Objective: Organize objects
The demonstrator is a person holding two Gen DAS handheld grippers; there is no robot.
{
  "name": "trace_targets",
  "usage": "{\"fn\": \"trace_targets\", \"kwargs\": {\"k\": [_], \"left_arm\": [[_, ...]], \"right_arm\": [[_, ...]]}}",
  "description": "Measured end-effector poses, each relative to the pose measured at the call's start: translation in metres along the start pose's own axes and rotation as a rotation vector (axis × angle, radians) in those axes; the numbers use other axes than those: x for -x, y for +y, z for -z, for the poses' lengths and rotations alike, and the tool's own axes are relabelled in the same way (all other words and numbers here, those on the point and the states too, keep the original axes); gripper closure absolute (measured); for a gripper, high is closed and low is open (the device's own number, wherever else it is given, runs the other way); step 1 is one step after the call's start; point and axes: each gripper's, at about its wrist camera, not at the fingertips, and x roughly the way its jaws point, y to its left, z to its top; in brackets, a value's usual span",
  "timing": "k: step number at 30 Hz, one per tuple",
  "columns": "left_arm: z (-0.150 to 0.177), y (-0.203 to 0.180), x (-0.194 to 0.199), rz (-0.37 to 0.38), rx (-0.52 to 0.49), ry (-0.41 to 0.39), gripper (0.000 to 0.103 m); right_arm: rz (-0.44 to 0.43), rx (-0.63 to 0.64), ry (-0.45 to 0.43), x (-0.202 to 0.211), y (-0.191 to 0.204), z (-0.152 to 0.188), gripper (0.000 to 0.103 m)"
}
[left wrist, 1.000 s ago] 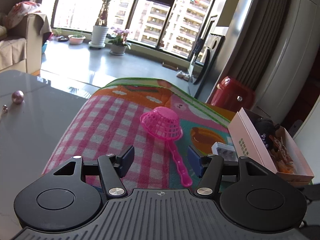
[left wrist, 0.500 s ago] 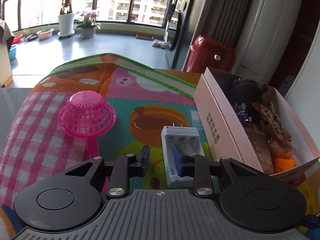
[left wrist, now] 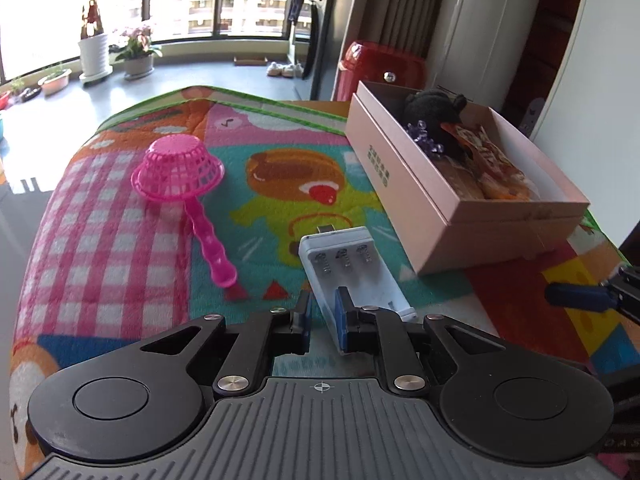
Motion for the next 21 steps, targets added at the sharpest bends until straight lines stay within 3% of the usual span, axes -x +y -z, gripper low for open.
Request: {"fn": "trace_targets", "kwargs": {"k": [7, 11, 13, 16, 21], "left_arm": [[0.017, -0.007, 0.019, 0.061, 0.000, 0.038, 0.088], [0.007, -0.002, 0.027, 0.110, 0.069, -0.034, 0.083], [-0.002, 0.004, 0.031, 0.041, 0.108, -0.117, 0.082], [-0.021, 0.017, 0.023, -0.087, 0.157, -0.190, 0.080], [-0.048, 0.039, -0.019, -0.228, 0.193, -0.155, 0.080]], "right_arm": [[-0.003, 0.040, -0.014, 0.003, 0.011, 0.000, 0.023], [0.034, 0.041, -0.010, 0.001, 0.005, 0.008, 0.008], [0.062, 0.032, -0.014, 0.002, 0.000, 0.014, 0.002], [0.098, -0.002, -0.004, -0.002, -0.011, 0.023, 0.000], [0.091, -0.066, 0.007, -0.003, -0.021, 0.029, 0.000]]}}
